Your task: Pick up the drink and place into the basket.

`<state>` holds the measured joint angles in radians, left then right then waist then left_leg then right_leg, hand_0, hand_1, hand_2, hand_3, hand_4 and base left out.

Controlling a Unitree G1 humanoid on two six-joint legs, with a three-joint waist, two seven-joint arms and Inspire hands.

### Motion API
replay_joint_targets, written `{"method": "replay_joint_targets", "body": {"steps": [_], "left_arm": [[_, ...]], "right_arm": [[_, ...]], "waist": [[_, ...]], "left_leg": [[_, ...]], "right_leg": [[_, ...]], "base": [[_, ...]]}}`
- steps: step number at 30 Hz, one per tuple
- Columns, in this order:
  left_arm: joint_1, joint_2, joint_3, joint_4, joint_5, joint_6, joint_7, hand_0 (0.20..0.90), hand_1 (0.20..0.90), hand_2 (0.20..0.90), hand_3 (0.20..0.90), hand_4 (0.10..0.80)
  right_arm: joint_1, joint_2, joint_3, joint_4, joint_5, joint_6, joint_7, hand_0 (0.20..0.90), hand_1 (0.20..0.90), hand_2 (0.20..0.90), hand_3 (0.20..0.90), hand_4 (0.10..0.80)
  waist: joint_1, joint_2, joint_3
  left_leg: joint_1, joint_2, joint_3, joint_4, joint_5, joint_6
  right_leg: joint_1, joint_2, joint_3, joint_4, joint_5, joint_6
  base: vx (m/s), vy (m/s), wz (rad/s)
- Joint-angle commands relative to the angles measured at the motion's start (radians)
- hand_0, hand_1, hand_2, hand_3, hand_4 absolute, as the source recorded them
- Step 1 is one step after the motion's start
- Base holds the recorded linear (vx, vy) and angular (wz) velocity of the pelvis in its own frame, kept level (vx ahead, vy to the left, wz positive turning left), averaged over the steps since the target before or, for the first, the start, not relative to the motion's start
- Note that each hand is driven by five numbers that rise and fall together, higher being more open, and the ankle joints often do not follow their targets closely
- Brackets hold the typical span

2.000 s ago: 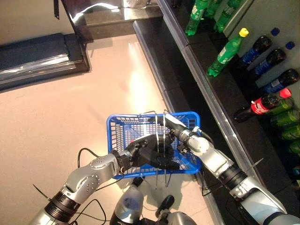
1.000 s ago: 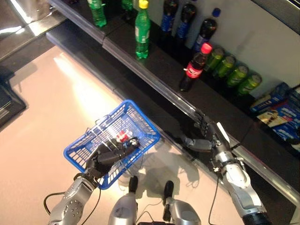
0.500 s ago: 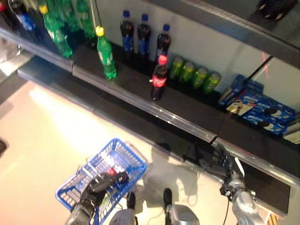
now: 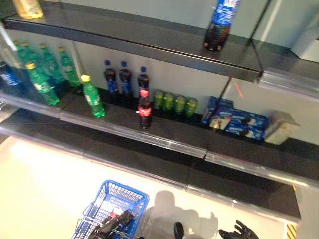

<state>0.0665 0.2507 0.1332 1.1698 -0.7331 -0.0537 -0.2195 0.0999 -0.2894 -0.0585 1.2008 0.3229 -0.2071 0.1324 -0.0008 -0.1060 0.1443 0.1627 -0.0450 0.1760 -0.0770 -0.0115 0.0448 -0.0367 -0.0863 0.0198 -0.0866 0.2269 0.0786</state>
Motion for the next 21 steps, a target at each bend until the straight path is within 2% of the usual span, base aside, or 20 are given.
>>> {"method": "replay_joint_targets", "body": {"steps": [1, 4, 7, 11, 14, 21], "left_arm": [[-0.033, 0.083, -0.051, -0.004, 0.119, -0.128, -0.075, 0.300, 0.300, 0.300, 0.200, 0.100], [-0.047, 0.071, -0.066, 0.023, 0.095, -0.137, -0.052, 0.300, 0.300, 0.300, 0.200, 0.100], [-0.066, 0.066, -0.079, 0.005, 0.073, -0.115, -0.048, 0.300, 0.300, 0.300, 0.200, 0.100], [-0.076, 0.052, -0.087, 0.000, 0.090, -0.087, -0.028, 0.300, 0.300, 0.300, 0.200, 0.100], [-0.067, 0.039, -0.099, 0.002, 0.087, -0.088, -0.029, 0.300, 0.300, 0.300, 0.200, 0.100], [-0.062, 0.021, -0.125, -0.008, 0.108, -0.078, -0.024, 0.300, 0.300, 0.300, 0.200, 0.100]], "right_arm": [[-0.054, -0.070, -0.008, 0.025, 0.063, 0.036, 0.074, 0.900, 0.900, 0.900, 0.900, 0.800], [-0.062, -0.050, 0.020, 0.061, 0.028, 0.066, 0.084, 0.900, 0.900, 0.900, 0.900, 0.800], [-0.068, -0.032, 0.048, 0.082, 0.050, 0.075, 0.077, 0.900, 0.900, 0.900, 0.900, 0.800], [-0.074, -0.009, 0.050, 0.067, 0.118, 0.091, 0.047, 0.900, 0.900, 0.900, 0.900, 0.800], [-0.073, -0.007, 0.050, 0.064, 0.120, 0.093, 0.041, 0.900, 0.900, 0.900, 0.900, 0.800], [-0.083, -0.010, 0.057, 0.064, 0.129, 0.092, 0.013, 0.900, 0.900, 0.900, 0.900, 0.800]], "waist": [[-0.002, 0.089, -0.024], [0.002, 0.103, -0.043], [0.021, 0.107, -0.056], [0.018, 0.089, -0.063], [0.009, 0.097, -0.068], [0.006, 0.116, -0.075]], "left_leg": [[-0.059, -0.020, -0.117, 0.084, -0.068, -0.027], [-0.059, -0.006, -0.090, 0.048, -0.046, -0.021], [-0.056, 0.013, -0.062, 0.007, -0.019, -0.047], [-0.056, 0.036, -0.044, 0.009, -0.018, -0.061], [-0.057, 0.053, -0.024, 0.010, -0.010, -0.073], [-0.042, 0.048, -0.046, 0.001, -0.012, -0.074]], "right_leg": [[0.009, -0.054, -0.071, 0.205, -0.115, 0.088], [0.016, -0.050, -0.097, 0.280, -0.145, 0.070], [0.075, -0.036, -0.167, 0.176, -0.208, 0.054], [0.128, -0.017, -0.154, 0.062, -0.206, 0.043], [0.145, -0.003, -0.149, 0.044, -0.213, 0.030], [0.167, 0.001, -0.167, 0.030, -0.221, 0.019]], "base": [[-0.248, -0.041, -0.96], [-0.196, -0.095, -0.55], [-0.139, -0.201, -0.52], [-0.099, -0.254, -0.55], [-0.080, -0.138, -0.15], [-0.064, -0.017, 0.00]]}}
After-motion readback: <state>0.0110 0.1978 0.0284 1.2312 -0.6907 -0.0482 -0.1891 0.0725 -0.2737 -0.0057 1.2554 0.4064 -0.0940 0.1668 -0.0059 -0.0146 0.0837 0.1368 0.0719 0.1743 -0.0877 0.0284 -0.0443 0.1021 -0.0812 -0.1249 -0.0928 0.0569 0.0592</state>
